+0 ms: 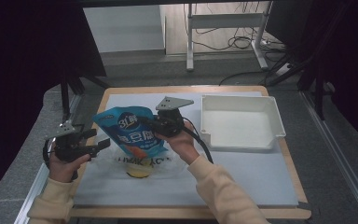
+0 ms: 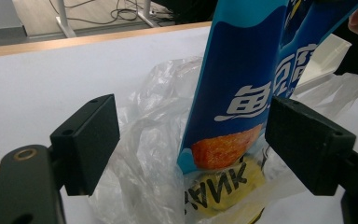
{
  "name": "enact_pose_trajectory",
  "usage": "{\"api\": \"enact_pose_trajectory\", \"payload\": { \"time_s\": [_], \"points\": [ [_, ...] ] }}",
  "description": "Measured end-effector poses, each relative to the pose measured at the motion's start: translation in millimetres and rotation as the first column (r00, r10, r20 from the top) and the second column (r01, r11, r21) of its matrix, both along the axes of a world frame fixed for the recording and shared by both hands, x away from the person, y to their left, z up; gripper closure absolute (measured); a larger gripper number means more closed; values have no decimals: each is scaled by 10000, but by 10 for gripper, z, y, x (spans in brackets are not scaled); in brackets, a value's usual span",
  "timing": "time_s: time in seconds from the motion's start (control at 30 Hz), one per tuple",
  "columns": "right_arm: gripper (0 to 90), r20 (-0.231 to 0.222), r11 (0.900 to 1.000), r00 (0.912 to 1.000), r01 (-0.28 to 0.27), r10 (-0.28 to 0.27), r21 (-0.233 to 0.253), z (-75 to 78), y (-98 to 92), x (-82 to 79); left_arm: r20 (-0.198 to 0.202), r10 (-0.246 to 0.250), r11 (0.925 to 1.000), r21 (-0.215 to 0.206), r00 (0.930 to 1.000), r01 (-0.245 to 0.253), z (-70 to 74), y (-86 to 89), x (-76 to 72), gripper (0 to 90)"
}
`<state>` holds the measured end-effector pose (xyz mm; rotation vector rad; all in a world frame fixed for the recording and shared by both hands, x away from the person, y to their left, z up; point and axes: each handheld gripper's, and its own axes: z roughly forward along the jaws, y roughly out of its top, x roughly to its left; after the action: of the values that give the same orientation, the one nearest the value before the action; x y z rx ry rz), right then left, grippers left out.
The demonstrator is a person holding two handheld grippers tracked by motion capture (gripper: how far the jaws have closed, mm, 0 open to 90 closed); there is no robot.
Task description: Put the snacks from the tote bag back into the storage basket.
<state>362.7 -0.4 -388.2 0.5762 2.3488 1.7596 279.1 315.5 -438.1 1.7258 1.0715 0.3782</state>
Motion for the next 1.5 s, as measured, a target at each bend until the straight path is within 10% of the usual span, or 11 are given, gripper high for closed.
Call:
{"api": "enact_pose_trajectory", "payload": {
  "time_s": [1.5],
  "points": [
    [887, 872, 9870, 9957, 182, -325, 1595, 897, -417, -70, -186, 63, 10000, -20, 9998, -63, -41, 8, 31, 181]
  ]
}}
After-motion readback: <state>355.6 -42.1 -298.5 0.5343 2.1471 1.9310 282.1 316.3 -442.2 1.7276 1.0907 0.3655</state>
